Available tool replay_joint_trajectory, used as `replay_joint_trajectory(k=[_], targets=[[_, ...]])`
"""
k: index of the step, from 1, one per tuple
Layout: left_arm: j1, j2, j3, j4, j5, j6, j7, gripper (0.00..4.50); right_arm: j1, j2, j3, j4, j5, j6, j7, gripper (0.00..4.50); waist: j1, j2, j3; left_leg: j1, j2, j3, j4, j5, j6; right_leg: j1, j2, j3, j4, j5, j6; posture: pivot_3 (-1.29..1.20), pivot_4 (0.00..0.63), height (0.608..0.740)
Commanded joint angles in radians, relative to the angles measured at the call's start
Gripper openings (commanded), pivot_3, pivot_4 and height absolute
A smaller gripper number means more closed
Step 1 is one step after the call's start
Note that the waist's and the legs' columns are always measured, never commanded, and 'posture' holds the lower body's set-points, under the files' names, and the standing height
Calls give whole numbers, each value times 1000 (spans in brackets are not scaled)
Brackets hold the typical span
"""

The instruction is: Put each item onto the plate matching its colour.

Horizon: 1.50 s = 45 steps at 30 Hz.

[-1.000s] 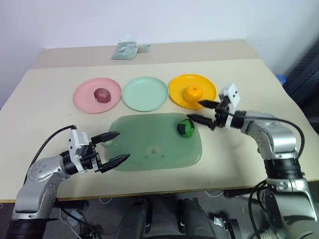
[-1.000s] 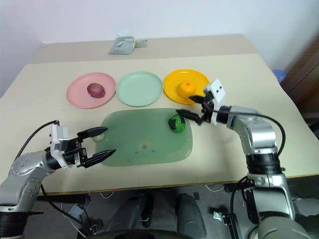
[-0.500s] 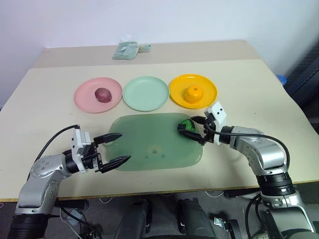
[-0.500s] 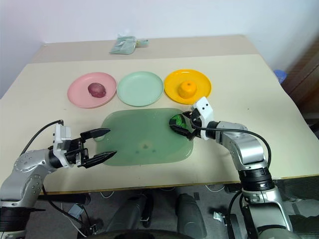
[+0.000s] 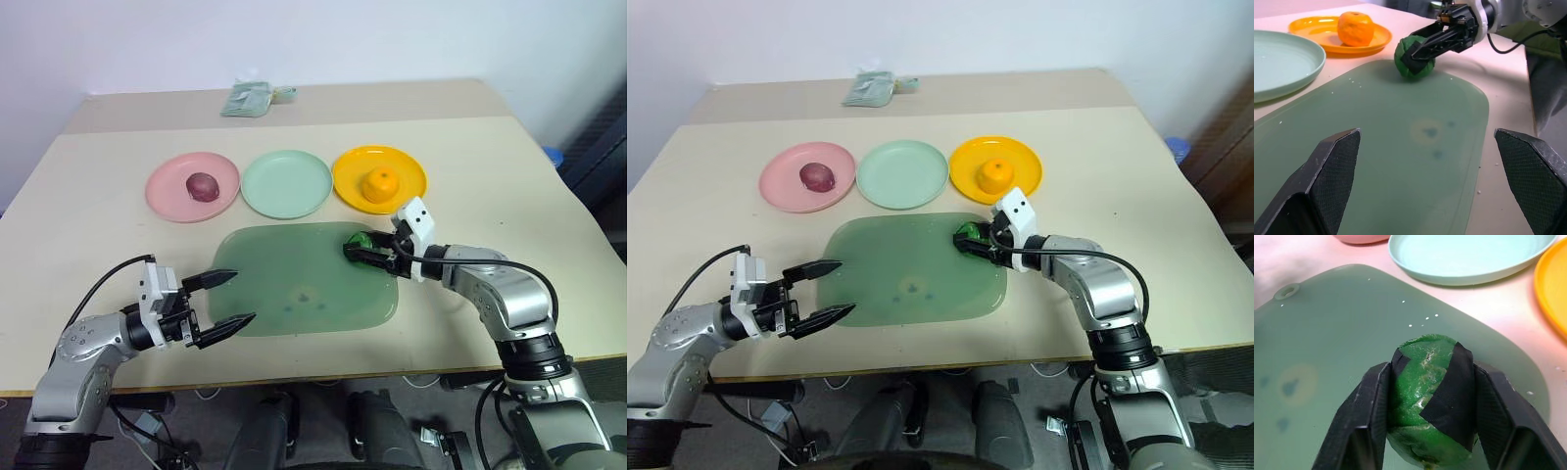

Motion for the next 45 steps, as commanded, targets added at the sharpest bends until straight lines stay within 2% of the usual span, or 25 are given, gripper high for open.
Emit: replay_joint_trajectory(k=[1,4,7,11,16,21,24,27,31,34,38,41,43,45], targets=[[12,0,34,-39,-13,-10,22,4500,-49,21,-13,-9,2,-56,-6,2238,0,0,0,0,0,0,0,0,0,0,0,0,0,0,0,0,150,740],[26,-24,46,-53,-15,1,81,4500,-134,96,2,70,-23,-139,-40,2238,-4,0,0,0,0,0,0,0,0,0,0,0,0,0,0,0,150,740],[35,-68,51,-74,13,-11,168,4500,-279,216,35,277,-96,-316,-80,2238,-10,0,0,0,0,0,0,0,0,-1,1,0,1,0,1,0,150,740],[27,-126,56,-98,82,-29,315,4500,-457,337,6,652,-147,-549,-122,2238,-2,0,0,0,0,0,-1,1,-1,-2,2,0,3,2,3,0,150,740],[22,-178,52,-145,198,-28,503,4500,-669,413,-26,1138,-209,-826,-158,2238,-1,-1,0,1,-2,-1,1,1,-1,-2,1,-1,3,2,3,0,150,740],[22,-168,43,-147,207,-36,515,4500,-747,445,-22,1351,-288,-905,-196,2238,-10,-1,0,1,-2,-1,-1,1,-2,-2,2,-1,4,2,3,0,150,740],[17,-170,50,-144,205,-42,522,4500,-765,451,-36,1385,-314,-918,-212,3113,-11,0,0,1,-2,-1,-2,1,-3,-2,2,-1,4,2,3,0,150,740],[18,-170,56,-137,200,-53,522,4500,-777,445,-58,1387,-319,-932,-205,4460,-11,0,0,1,-2,-1,-2,1,-3,-2,2,0,4,2,3,0,150,740],[23,-164,54,-116,182,-53,497,4500,-769,396,-100,1321,-278,-975,-75,4460,-9,0,0,1,-2,-1,-2,1,-3,-2,2,-1,4,2,3,0,150,740],[19,-154,42,-100,194,-64,475,4500,-704,350,-122,1186,-234,-986,38,4460,-6,0,0,1,-2,-1,-1,1,-2,-2,2,-1,4,2,3,0,150,740],[-9,-124,42,-62,194,-68,431,4500,-424,244,-113,656,-145,-807,127,4460,1,-1,0,1,-2,-3,-1,1,-2,-1,2,-1,4,2,3,0,150,740],[-55,-99,52,-32,172,-38,412,4500,-141,125,-143,233,-105,-609,81,4460,15,0,0,0,-2,-4,0,1,-2,-1,1,-1,4,2,3,0,150,740],[-79,-78,53,-14,167,-28,393,4500,9,79,-183,47,-68,-504,33,4460,19,1,0,0,-2,-3,0,1,-2,-2,1,-1,4,2,4,0,150,740],[-114,-50,66,-3,132,7,369,4500,236,24,-261,-151,-39,-423,-5,4460,23,1,0,0,-2,-3,0,1,-2,-2,1,-1,5,1,3,0,150,740]])
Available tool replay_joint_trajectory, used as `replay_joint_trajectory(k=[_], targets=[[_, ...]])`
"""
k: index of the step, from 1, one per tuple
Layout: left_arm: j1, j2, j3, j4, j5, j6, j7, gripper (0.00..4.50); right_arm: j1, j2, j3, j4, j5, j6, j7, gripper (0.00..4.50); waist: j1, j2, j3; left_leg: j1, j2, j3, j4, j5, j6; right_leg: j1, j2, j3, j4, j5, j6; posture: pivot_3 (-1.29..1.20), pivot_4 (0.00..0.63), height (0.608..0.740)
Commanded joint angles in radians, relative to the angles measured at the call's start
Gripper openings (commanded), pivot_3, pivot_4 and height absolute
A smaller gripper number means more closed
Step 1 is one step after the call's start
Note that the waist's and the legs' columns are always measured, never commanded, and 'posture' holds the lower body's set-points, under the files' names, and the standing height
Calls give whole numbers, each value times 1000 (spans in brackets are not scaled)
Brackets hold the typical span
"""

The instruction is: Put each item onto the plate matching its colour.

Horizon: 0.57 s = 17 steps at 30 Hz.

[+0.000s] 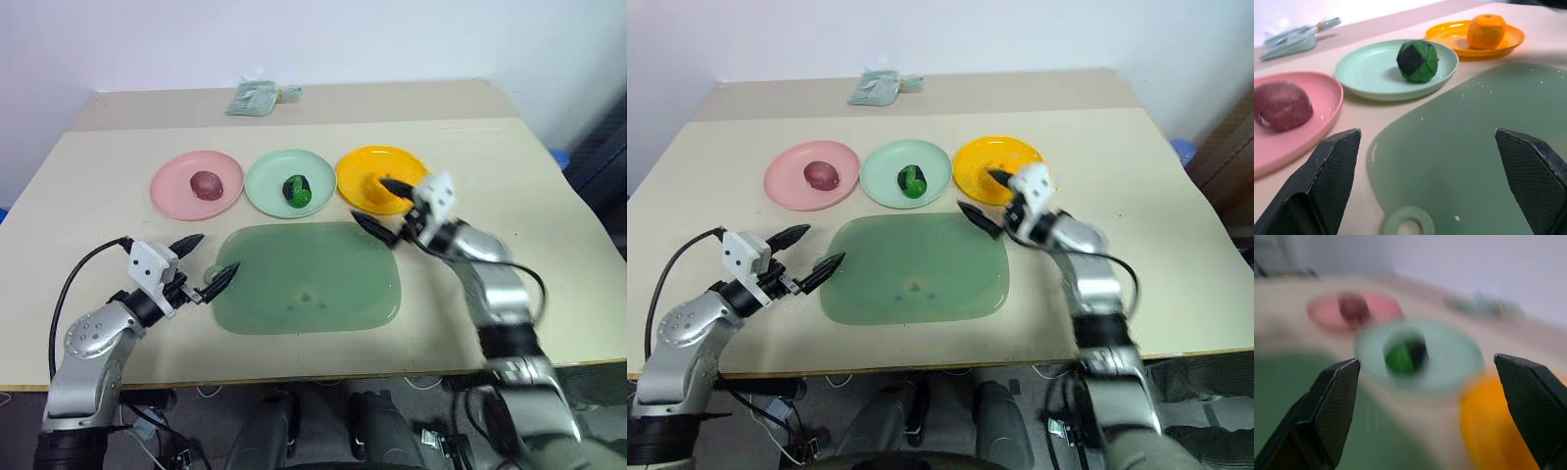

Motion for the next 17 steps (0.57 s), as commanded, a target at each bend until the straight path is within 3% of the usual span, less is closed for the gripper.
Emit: replay_joint_trajectory(k=[1,8,17], targets=[[-36,39,40,0,-54,33,-33,4500,209,-58,-104,-306,70,121,-58,4460,-1,0,0,0,0,0,0,0,0,0,0,0,0,-1,-1,0,150,740],[19,59,65,-105,-136,119,-49,4500,571,-67,-249,-613,141,223,-165,4460,-3,0,0,1,2,1,0,0,0,1,0,0,-1,-3,-3,0,150,740],[22,68,44,-150,-154,165,-51,4500,672,-74,-329,-607,175,160,-173,4460,5,-1,-1,1,2,1,3,-1,-1,5,0,-1,-4,-5,-5,0,150,740]])
